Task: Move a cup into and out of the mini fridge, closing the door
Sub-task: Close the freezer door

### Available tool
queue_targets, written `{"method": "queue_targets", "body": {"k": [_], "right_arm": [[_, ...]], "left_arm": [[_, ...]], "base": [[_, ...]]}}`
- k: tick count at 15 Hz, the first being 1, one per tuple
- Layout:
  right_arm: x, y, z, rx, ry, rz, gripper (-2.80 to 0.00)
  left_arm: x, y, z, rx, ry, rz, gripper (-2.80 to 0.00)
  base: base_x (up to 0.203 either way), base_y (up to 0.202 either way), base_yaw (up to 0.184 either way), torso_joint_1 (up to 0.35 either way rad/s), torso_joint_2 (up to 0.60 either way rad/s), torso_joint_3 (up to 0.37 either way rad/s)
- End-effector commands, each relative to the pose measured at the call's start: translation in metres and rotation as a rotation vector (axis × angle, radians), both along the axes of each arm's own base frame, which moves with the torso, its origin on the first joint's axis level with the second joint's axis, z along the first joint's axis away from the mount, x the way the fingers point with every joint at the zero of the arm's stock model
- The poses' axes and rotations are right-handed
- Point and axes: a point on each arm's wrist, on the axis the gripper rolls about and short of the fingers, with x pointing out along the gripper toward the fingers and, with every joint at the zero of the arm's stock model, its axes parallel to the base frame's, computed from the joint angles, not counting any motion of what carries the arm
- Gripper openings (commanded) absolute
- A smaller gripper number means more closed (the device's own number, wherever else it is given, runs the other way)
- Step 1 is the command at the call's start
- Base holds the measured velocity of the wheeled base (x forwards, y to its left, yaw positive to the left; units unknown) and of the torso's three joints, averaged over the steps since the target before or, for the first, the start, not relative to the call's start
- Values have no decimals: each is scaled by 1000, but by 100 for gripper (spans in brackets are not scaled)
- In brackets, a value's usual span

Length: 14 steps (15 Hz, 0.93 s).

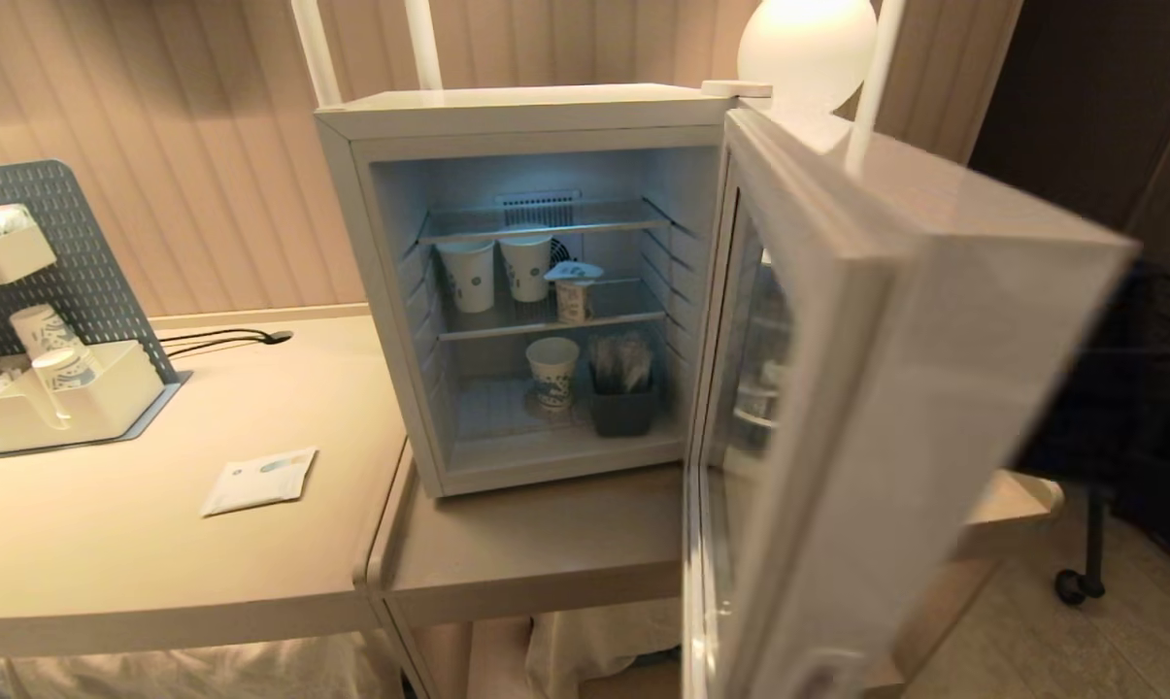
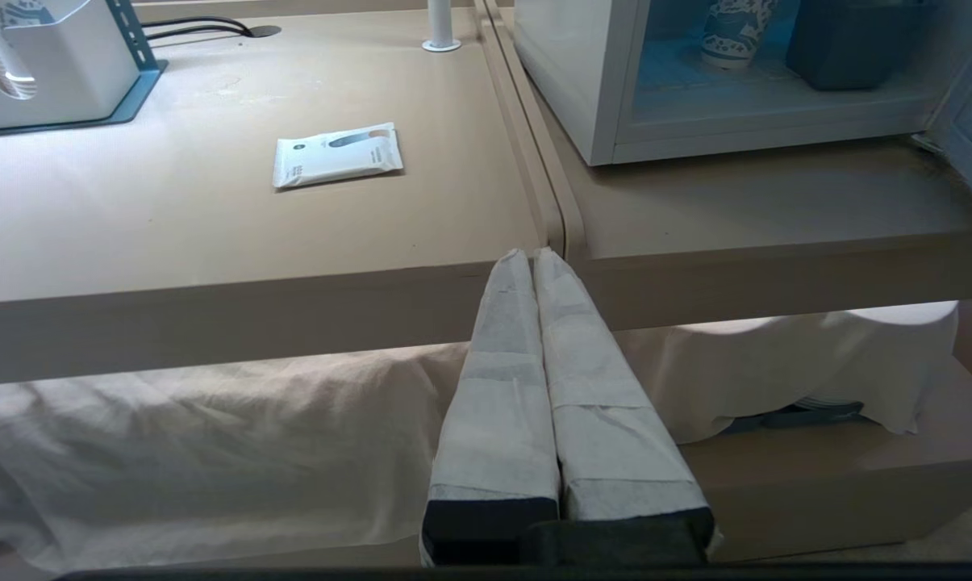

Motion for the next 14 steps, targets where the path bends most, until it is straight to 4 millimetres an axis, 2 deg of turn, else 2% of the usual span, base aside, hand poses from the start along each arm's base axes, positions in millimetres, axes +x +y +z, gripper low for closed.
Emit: {"method": "queue_targets", "body": {"k": [1,6,9,11,14], "right_arm": [[16,24,-2,-14,17,12,-280],[32,77,25,-75,-7,-54,-280],[45,104,46,-145,-47,-186,-280],[40,121,41,-243,-31,-283,-280],[29,114,44,-272,-36,-278,-280]], "left_arm": [[0,0,0,0,2,0,-280],[0,0,0,-1,2,0,-280],[0,0,0,-5,2,1,-280],[0,0,0,-6,2,1,-280],[0,0,0,-6,2,1,-280]], "base": [[0,0,0,0,0,0],[0,0,0,0,0,0],[0,0,0,0,0,0],[0,0,0,0,0,0],[0,0,0,0,0,0]]}}
